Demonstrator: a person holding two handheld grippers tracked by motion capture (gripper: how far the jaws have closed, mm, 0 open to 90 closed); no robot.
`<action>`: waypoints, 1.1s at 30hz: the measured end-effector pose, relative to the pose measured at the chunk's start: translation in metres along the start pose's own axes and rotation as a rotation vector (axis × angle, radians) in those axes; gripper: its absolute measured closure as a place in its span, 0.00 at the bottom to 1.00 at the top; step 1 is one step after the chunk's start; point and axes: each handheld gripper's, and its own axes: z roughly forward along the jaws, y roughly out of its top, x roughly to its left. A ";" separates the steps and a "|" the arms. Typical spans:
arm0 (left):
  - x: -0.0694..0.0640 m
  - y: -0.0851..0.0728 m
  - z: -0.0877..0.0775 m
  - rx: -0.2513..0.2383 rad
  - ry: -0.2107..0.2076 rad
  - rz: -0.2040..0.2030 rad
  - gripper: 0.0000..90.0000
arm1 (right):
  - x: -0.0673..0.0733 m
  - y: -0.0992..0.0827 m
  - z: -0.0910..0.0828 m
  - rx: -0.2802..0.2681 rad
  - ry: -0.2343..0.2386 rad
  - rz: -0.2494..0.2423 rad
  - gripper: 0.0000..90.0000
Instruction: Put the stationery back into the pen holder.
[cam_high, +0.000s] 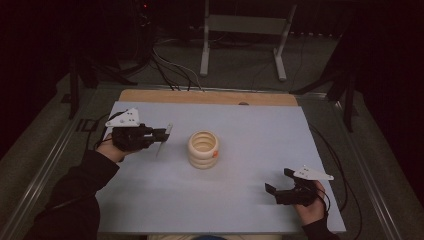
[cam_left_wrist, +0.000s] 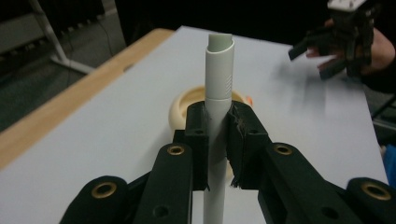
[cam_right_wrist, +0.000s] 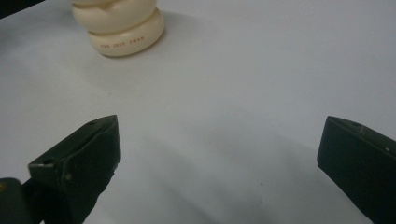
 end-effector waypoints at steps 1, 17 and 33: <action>0.000 0.002 0.001 -0.012 0.001 -0.004 0.89 | 0.000 0.000 0.000 0.002 -0.001 0.000 0.00; 0.005 0.028 0.015 -0.162 0.046 -0.070 0.89 | 0.000 0.000 0.000 -0.002 0.007 0.000 0.00; 0.003 0.035 0.051 -0.282 0.077 -0.163 0.89 | -0.002 -0.001 0.000 -0.004 0.017 0.005 0.00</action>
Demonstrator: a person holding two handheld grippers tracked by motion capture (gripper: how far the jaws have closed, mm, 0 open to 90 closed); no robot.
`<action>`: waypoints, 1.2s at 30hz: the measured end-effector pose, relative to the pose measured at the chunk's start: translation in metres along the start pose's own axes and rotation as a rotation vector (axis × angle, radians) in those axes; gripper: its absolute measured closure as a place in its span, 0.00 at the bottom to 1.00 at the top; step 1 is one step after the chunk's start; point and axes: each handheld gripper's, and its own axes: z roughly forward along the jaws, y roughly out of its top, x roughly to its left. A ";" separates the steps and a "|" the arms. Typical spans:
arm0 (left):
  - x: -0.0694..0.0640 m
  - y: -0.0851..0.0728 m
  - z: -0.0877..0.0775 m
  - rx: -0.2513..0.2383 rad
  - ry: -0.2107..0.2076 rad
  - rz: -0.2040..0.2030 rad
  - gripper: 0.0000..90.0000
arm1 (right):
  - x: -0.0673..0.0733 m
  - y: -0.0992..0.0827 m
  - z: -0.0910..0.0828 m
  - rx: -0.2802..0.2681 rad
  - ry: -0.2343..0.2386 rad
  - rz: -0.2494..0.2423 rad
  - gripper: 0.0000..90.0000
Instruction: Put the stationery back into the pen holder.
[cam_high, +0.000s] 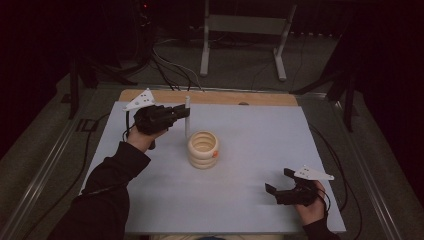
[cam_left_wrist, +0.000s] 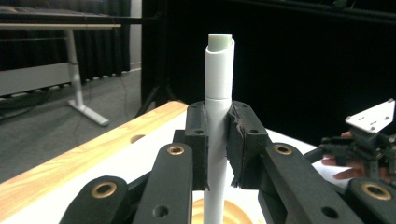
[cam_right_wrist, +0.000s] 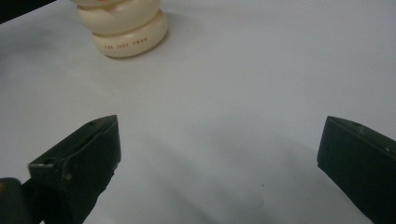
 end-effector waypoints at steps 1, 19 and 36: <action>-0.001 -0.001 0.003 0.001 0.000 -0.004 0.89 | 0.000 0.000 0.000 0.000 -0.001 0.000 0.00; 0.000 -0.046 0.030 -0.063 0.021 -0.134 0.88 | 0.001 0.001 -0.001 -0.004 0.000 -0.009 0.00; -0.009 -0.072 0.046 0.058 0.064 -0.193 0.88 | 0.001 0.001 -0.001 -0.002 0.002 -0.008 0.00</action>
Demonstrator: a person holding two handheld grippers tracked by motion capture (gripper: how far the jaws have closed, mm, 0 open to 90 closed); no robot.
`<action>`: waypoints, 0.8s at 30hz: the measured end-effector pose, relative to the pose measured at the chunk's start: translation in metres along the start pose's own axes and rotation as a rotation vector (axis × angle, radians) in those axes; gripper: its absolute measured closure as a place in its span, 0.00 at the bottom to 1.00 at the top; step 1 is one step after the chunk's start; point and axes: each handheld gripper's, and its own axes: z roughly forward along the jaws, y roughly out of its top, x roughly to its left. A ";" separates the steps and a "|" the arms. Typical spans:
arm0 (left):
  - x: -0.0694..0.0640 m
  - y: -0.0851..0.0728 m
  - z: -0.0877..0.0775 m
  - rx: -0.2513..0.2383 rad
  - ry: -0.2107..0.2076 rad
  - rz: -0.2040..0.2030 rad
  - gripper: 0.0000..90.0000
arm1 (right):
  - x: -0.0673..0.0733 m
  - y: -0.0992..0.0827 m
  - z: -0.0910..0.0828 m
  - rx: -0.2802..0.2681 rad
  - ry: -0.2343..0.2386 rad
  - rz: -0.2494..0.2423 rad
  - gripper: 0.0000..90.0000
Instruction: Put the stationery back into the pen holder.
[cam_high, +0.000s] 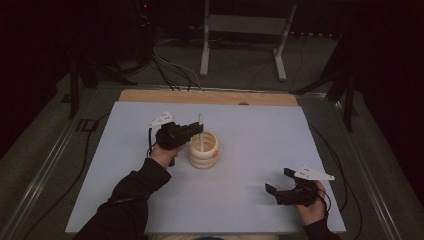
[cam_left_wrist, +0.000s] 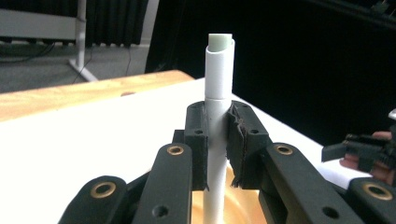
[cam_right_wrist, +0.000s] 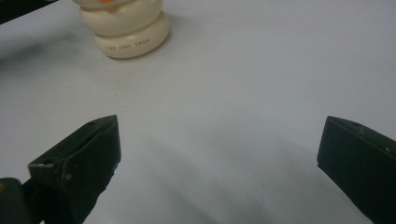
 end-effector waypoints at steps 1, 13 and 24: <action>-0.001 -0.001 0.001 0.010 0.006 0.001 0.88 | 0.000 0.000 0.000 0.001 0.001 0.001 0.00; -0.008 0.014 -0.006 0.057 0.110 0.008 0.25 | 0.000 0.000 0.001 0.004 0.005 0.002 0.00; -0.011 0.019 -0.029 0.066 0.138 0.050 0.05 | 0.001 0.000 0.001 0.004 0.006 0.001 0.00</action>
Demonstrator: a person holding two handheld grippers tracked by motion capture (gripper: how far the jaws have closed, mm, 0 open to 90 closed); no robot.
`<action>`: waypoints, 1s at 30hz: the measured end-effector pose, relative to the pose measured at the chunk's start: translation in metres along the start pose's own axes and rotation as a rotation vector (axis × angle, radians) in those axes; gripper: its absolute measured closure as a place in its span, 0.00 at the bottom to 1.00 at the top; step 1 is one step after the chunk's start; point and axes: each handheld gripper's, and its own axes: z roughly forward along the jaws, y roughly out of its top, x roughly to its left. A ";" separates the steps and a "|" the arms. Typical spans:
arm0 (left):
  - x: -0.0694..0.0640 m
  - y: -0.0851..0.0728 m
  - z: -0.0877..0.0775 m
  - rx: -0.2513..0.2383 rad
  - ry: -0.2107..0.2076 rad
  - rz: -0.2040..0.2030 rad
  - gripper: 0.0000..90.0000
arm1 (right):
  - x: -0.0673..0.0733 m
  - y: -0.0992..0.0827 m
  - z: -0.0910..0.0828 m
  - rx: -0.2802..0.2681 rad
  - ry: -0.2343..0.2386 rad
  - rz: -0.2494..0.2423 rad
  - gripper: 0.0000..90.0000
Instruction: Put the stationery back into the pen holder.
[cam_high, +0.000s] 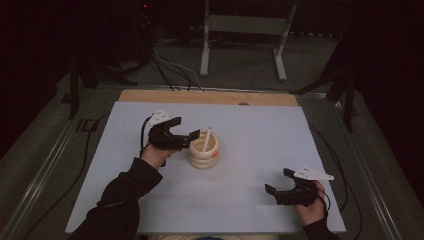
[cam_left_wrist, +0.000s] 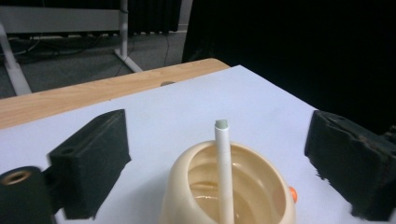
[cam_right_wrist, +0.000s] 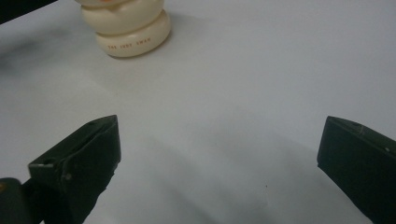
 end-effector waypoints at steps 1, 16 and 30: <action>0.001 0.000 -0.003 0.000 -0.018 0.001 0.00 | 0.000 0.000 0.000 -0.001 0.000 0.001 0.00; 0.000 -0.016 -0.042 -0.006 0.004 0.033 0.00 | 0.001 0.000 0.000 0.000 0.002 -0.002 0.00; -0.004 -0.053 -0.064 0.004 0.007 0.051 0.00 | 0.001 0.000 -0.001 -0.004 0.000 -0.003 0.00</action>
